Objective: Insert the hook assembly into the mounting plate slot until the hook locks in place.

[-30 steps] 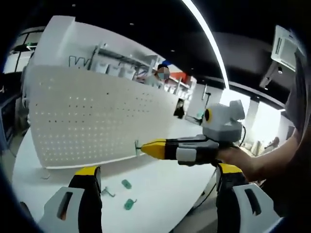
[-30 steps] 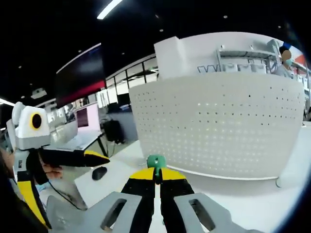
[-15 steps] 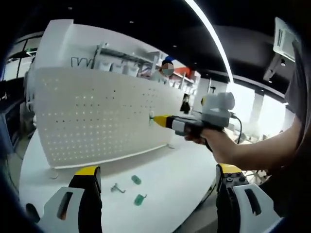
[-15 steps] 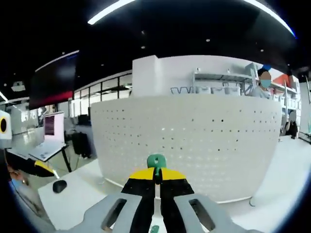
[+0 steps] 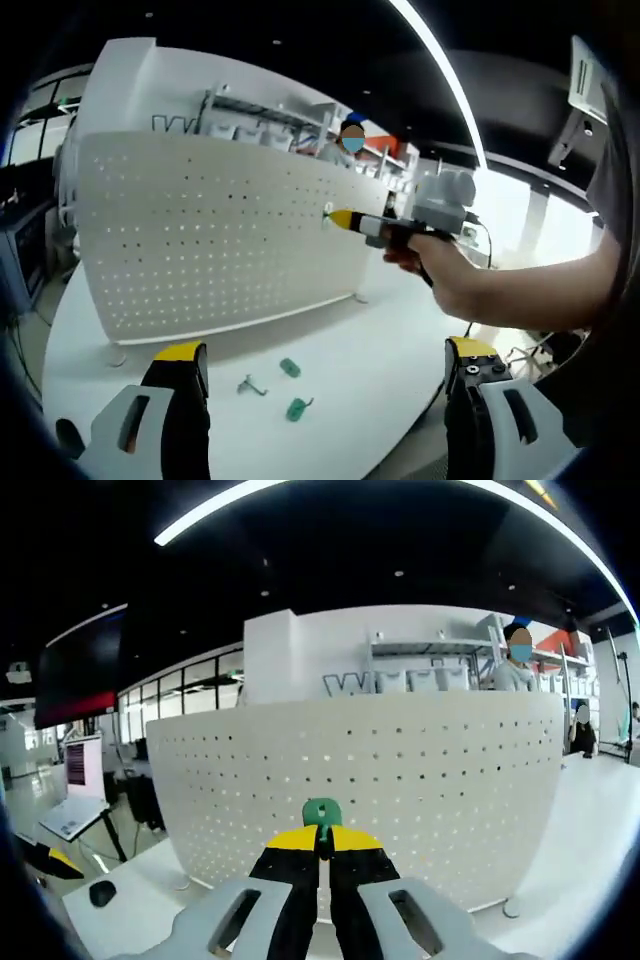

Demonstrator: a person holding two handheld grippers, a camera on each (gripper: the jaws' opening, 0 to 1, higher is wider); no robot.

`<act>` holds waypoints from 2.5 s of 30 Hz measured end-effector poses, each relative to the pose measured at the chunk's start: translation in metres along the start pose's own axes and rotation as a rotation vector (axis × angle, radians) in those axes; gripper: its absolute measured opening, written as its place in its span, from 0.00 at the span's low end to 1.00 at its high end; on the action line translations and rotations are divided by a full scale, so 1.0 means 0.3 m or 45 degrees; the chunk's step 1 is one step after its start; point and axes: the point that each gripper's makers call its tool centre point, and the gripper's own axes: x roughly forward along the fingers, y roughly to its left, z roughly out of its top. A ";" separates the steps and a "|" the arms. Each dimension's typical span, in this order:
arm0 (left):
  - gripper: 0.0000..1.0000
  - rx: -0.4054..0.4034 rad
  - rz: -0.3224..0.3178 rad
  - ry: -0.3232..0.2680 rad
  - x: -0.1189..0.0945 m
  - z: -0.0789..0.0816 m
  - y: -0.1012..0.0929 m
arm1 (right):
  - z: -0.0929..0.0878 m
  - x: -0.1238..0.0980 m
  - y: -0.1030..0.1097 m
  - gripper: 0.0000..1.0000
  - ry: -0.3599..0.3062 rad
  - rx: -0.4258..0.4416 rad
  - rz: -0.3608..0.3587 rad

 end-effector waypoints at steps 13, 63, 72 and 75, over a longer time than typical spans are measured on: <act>1.00 0.005 -0.001 0.014 0.016 -0.003 0.008 | 0.033 0.107 -0.007 0.00 -0.043 0.006 -0.014; 0.99 -0.020 0.056 0.024 0.019 -0.012 0.094 | 0.183 0.278 -0.089 0.00 -0.178 -0.036 -0.105; 0.98 -0.026 0.054 0.032 0.025 -0.019 0.094 | 0.172 0.280 -0.090 0.00 -0.182 -0.038 -0.120; 0.98 -0.023 0.055 0.032 0.027 -0.015 0.097 | 0.164 0.277 -0.094 0.00 -0.178 -0.039 -0.130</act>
